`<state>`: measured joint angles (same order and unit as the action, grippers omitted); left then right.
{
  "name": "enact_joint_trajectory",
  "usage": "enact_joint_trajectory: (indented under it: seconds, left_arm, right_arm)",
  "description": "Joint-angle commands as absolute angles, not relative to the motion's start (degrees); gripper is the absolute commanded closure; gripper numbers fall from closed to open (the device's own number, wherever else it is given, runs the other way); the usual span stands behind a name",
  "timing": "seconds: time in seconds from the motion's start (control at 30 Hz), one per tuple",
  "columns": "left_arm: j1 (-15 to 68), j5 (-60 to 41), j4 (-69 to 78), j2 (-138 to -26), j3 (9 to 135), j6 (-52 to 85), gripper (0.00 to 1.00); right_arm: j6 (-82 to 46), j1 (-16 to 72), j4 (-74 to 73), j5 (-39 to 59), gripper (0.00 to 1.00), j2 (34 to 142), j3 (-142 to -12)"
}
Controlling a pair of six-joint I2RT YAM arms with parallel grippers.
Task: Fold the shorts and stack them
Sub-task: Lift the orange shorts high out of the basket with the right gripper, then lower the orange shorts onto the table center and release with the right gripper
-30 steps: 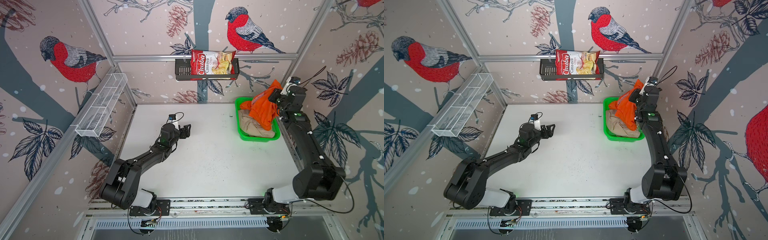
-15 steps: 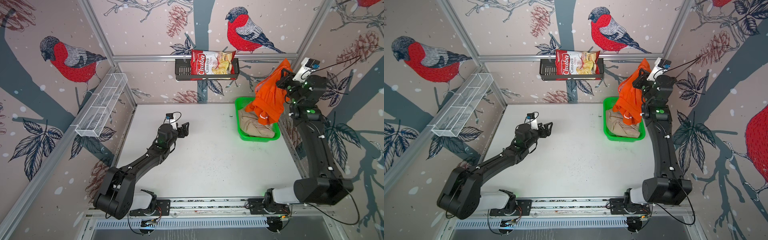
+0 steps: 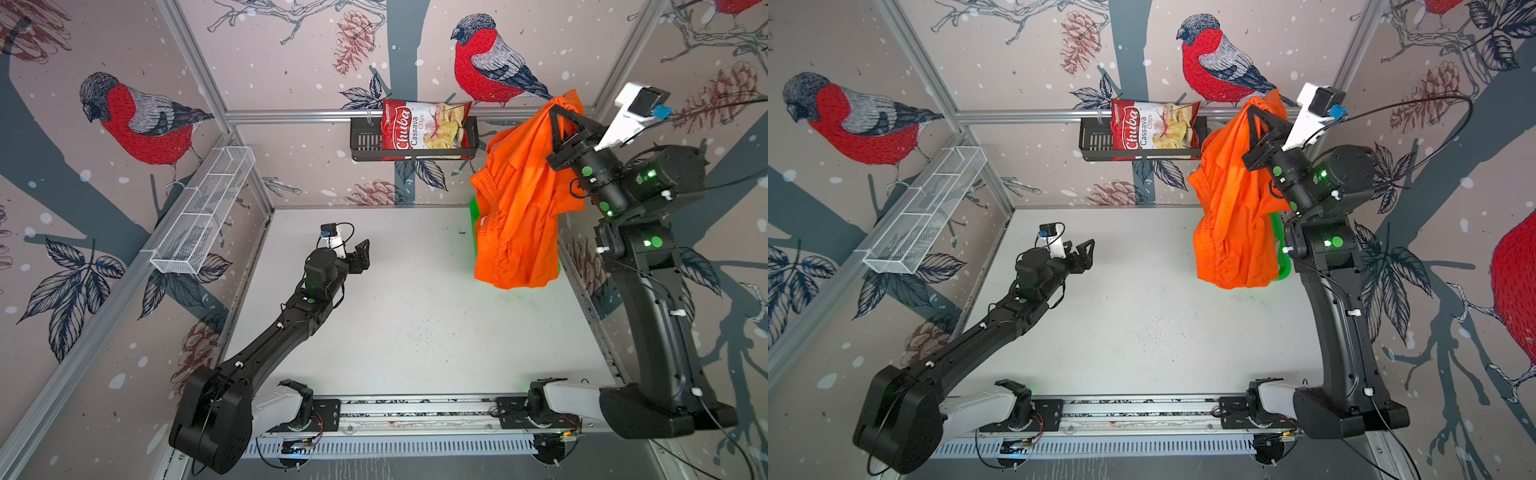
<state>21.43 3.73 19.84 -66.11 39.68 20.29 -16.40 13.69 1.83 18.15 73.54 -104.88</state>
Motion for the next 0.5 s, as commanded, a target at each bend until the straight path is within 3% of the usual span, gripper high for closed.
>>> enact_joint_trajectory:
  seconds: [0.0,0.27,0.47]
  left_arm:
    - [21.36,8.93,14.90,-64.18,40.19,19.16,0.20]
    - [20.09,16.27,8.82,-59.04,39.74,19.34,0.19]
    - [14.03,12.02,6.70,-55.06,38.12,21.04,0.19]
  right_arm:
    - [-14.81,17.67,1.74,19.93,0.98,72.87,-104.52]
    - [-13.20,30.59,2.34,19.98,0.97,76.27,-101.93]
    - [-13.14,39.09,1.63,20.56,0.97,80.85,-101.02]
